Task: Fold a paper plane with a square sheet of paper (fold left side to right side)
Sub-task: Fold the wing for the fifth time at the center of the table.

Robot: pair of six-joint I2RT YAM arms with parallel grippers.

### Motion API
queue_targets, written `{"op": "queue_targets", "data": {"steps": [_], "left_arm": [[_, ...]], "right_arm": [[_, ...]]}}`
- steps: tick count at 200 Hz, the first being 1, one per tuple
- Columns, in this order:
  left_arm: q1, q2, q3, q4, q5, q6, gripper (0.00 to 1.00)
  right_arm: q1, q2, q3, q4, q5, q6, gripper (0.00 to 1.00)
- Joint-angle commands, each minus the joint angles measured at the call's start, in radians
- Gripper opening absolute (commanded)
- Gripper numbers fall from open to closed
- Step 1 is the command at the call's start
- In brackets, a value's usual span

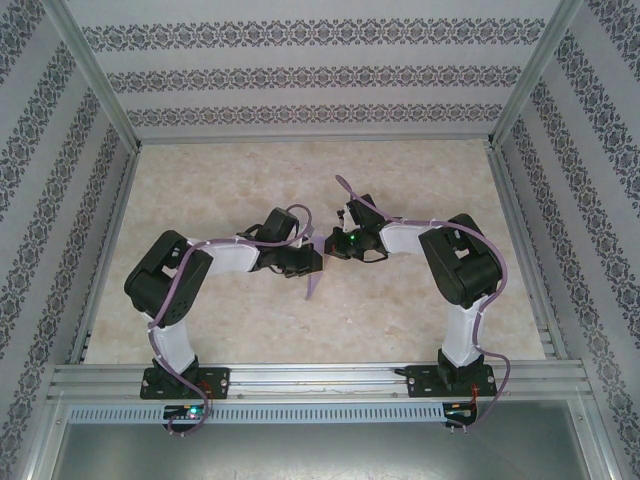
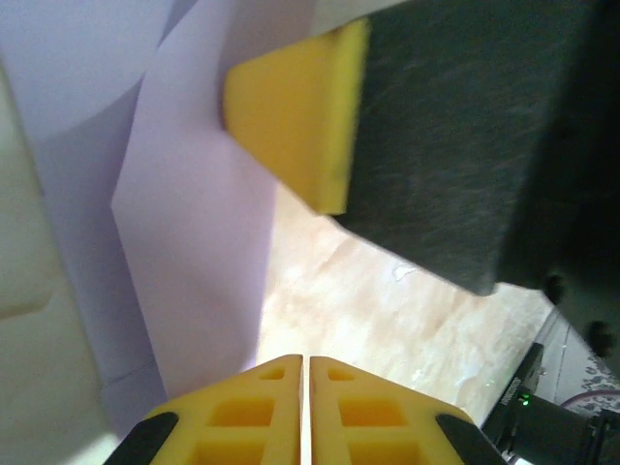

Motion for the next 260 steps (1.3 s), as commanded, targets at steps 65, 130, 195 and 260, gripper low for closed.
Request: {"op": "queue_targets", "data": {"steps": [65, 130, 195, 260], "left_arm": [[-0.005, 0.025, 0.017, -0.075, -0.051, 0.055, 0.1], [-0.005, 0.039, -0.01, -0.044, -0.052, 0.039, 0.1], [-0.005, 0.051, -0.036, -0.039, -0.084, 0.039, 0.09], [-0.006, 0.048, -0.094, -0.037, -0.136, 0.046, 0.06]], "right_arm": [[0.005, 0.037, -0.017, -0.159, 0.099, -0.04, 0.0], [0.009, 0.038, -0.009, -0.166, 0.1, -0.043, 0.0], [0.012, 0.035, 0.003, -0.179, 0.103, -0.049, 0.0], [-0.009, -0.039, 0.073, -0.144, 0.022, -0.074, 0.0]]}}
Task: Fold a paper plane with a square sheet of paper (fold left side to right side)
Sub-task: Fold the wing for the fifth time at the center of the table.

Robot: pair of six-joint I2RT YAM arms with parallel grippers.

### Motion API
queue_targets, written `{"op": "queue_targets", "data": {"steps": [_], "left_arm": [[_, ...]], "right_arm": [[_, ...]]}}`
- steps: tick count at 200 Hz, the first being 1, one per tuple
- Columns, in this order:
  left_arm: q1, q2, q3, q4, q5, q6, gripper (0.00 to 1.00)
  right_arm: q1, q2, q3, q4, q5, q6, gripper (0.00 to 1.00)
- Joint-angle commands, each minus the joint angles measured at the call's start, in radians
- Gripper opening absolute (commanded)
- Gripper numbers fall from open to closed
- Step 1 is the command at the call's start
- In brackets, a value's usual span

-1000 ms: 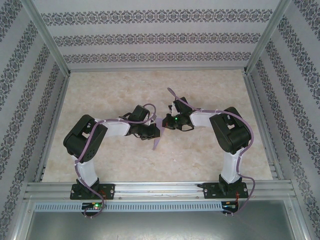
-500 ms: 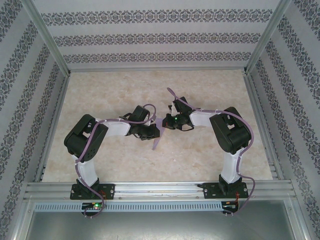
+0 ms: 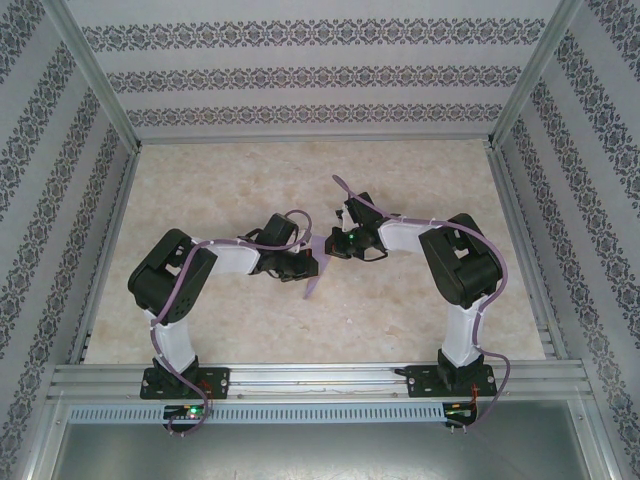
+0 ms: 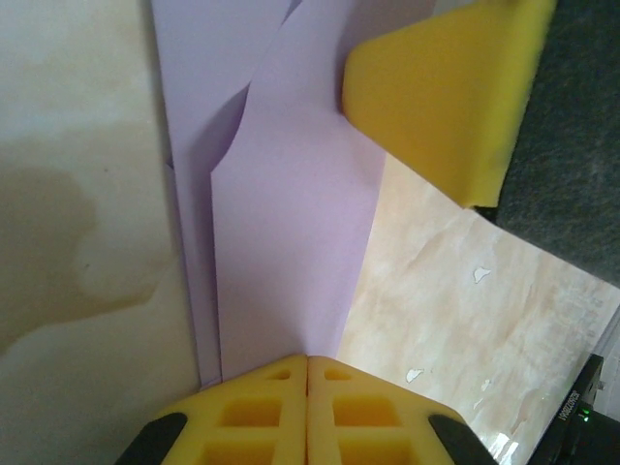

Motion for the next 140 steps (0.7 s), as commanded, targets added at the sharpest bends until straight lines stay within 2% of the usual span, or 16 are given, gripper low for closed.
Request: {"op": "queue_targets", "data": {"steps": [1, 35, 84, 140], "left_arm": [[-0.005, 0.024, -0.058, -0.061, -0.084, 0.011, 0.06], [-0.005, 0.027, -0.089, -0.053, -0.103, 0.015, 0.04], [-0.006, 0.029, -0.122, -0.04, -0.095, 0.016, 0.03], [-0.005, 0.017, -0.165, -0.031, -0.102, 0.012, 0.03]], "right_arm": [[-0.015, -0.04, 0.032, -0.057, -0.003, -0.03, 0.0], [-0.021, -0.116, 0.036, -0.002, -0.057, -0.029, 0.0], [0.014, -0.222, -0.168, 0.136, -0.047, -0.013, 0.0], [0.062, -0.202, -0.211, 0.246, -0.036, -0.006, 0.0]]}}
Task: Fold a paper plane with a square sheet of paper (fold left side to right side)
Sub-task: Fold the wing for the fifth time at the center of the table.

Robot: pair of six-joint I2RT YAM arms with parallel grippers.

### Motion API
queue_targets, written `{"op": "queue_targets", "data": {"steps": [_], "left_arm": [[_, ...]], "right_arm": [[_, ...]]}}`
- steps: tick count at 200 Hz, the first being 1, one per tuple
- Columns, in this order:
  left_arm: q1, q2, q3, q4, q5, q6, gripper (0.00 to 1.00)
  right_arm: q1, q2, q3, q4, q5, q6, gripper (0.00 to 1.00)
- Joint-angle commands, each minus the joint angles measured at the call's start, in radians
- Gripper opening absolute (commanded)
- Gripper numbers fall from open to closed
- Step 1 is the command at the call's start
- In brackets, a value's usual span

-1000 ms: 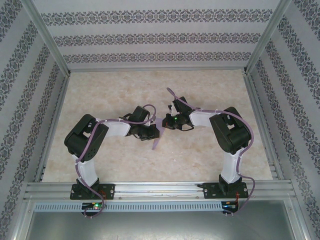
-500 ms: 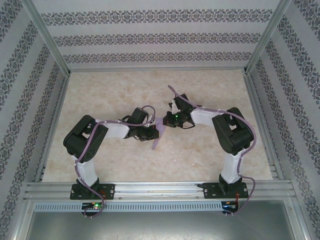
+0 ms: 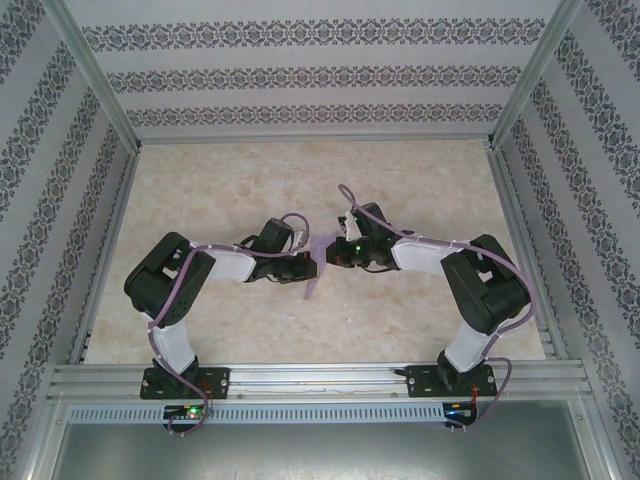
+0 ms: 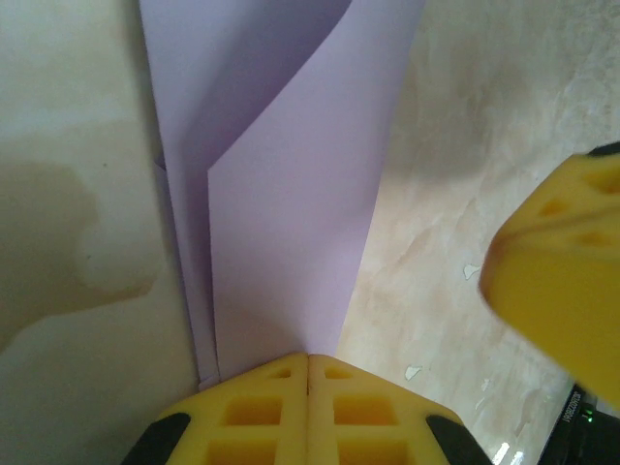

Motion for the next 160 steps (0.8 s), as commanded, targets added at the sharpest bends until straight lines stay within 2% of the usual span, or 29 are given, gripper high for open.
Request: {"op": "queue_targets", "data": {"steps": [1, 96, 160], "left_arm": [[-0.005, 0.041, -0.074, -0.173, -0.095, 0.012, 0.03], [-0.005, 0.045, -0.075, -0.183, -0.109, 0.011, 0.02], [-0.005, 0.048, -0.071, -0.196, -0.117, 0.014, 0.02]], "right_arm": [[0.013, 0.018, 0.008, 0.088, -0.001, -0.004, 0.0], [0.021, 0.157, 0.07, 0.115, 0.015, 0.011, 0.0], [-0.004, 0.197, 0.093, 0.078, 0.039, -0.005, 0.0]]}}
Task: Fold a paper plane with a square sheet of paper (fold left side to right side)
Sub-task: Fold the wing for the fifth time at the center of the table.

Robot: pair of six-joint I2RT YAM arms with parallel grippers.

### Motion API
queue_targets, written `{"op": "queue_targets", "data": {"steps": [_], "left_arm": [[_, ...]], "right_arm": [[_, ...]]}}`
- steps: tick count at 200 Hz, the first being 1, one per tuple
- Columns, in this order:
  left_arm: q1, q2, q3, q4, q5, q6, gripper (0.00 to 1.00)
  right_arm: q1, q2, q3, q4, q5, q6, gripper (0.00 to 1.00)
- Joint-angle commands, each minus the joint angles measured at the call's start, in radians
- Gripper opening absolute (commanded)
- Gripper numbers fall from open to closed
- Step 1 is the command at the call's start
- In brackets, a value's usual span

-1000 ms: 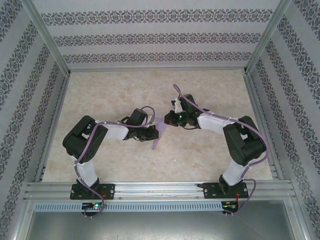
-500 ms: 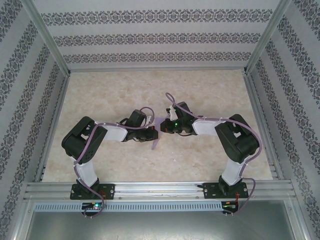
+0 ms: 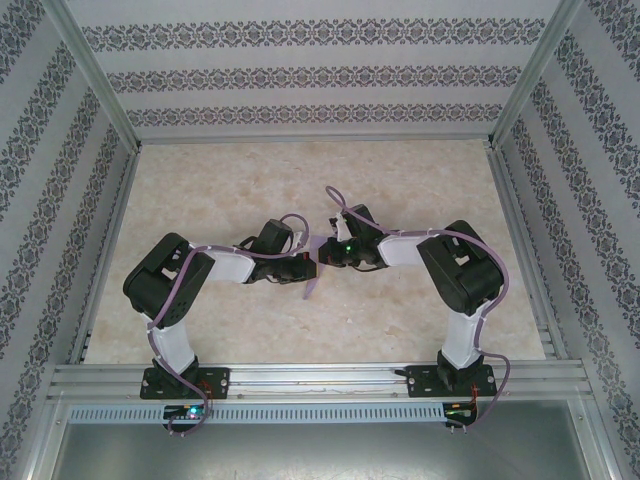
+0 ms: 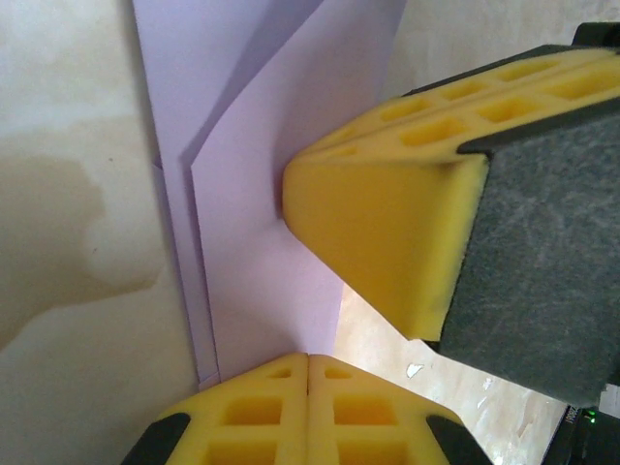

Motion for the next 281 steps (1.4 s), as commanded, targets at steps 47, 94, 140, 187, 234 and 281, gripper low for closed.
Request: {"op": "queue_targets", "data": {"steps": [47, 94, 140, 187, 234, 281], "left_arm": [[-0.005, 0.062, -0.057, -0.227, -0.12, 0.023, 0.02], [-0.005, 0.074, -0.052, -0.235, -0.12, 0.027, 0.02], [-0.005, 0.07, -0.052, -0.242, -0.122, 0.029, 0.02], [-0.006, 0.076, -0.055, -0.234, -0.117, 0.028, 0.02], [-0.005, 0.083, -0.045, -0.247, -0.105, 0.023, 0.02], [-0.006, 0.076, -0.052, -0.242, -0.108, 0.019, 0.02]], "right_arm": [[-0.043, 0.04, 0.041, -0.056, 0.036, -0.021, 0.0], [-0.08, 0.05, 0.065, -0.084, 0.035, -0.033, 0.0], [-0.12, 0.065, 0.087, -0.107, 0.042, -0.035, 0.0], [-0.15, 0.083, 0.122, -0.139, 0.057, -0.041, 0.0], [-0.203, 0.129, 0.174, -0.157, 0.031, -0.016, 0.0], [-0.238, 0.156, 0.197, -0.159, 0.03, -0.007, 0.0]]}}
